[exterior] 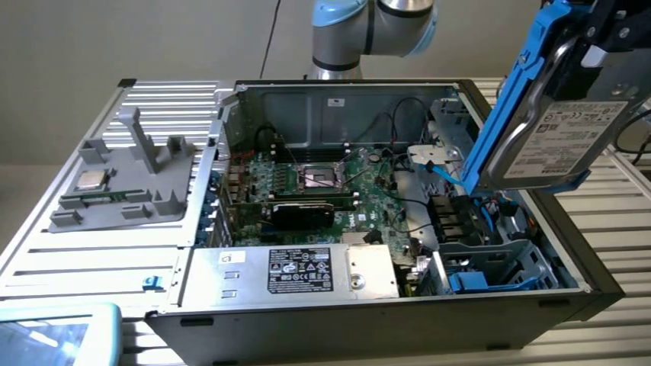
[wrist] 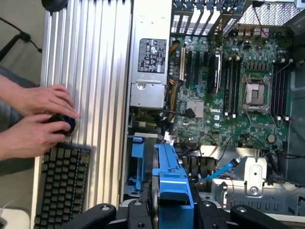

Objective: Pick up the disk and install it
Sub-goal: 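Pick up the disk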

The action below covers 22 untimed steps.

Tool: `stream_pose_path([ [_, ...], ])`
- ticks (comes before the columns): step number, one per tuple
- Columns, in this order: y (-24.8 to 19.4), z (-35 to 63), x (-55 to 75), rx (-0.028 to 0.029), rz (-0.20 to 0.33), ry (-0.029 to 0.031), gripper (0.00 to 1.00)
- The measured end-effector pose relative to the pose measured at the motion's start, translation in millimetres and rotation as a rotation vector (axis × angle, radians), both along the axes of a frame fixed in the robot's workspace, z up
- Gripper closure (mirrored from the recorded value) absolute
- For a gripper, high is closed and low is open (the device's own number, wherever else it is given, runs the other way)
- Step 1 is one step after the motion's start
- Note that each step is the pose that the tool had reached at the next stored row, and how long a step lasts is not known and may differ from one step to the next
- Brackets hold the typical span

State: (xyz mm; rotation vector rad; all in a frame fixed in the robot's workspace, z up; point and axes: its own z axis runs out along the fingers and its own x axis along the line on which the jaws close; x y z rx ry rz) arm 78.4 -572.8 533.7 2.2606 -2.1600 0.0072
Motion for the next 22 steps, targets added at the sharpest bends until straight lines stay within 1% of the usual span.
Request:
stream_pose_path([
  [12, -0.5, -0.3, 9.2, -0.0001, -0.029, -0.001, 0.63],
  [18, -0.3, -0.5, 10.6, -0.0001, -0.041, -0.0062, 0.63],
  [21, 1.5, -0.7, 10.6, -0.0016, -0.042, -0.0115, 0.63],
  [22, 2.4, -0.8, 10.6, -0.0025, -0.043, -0.0145, 0.63],
])
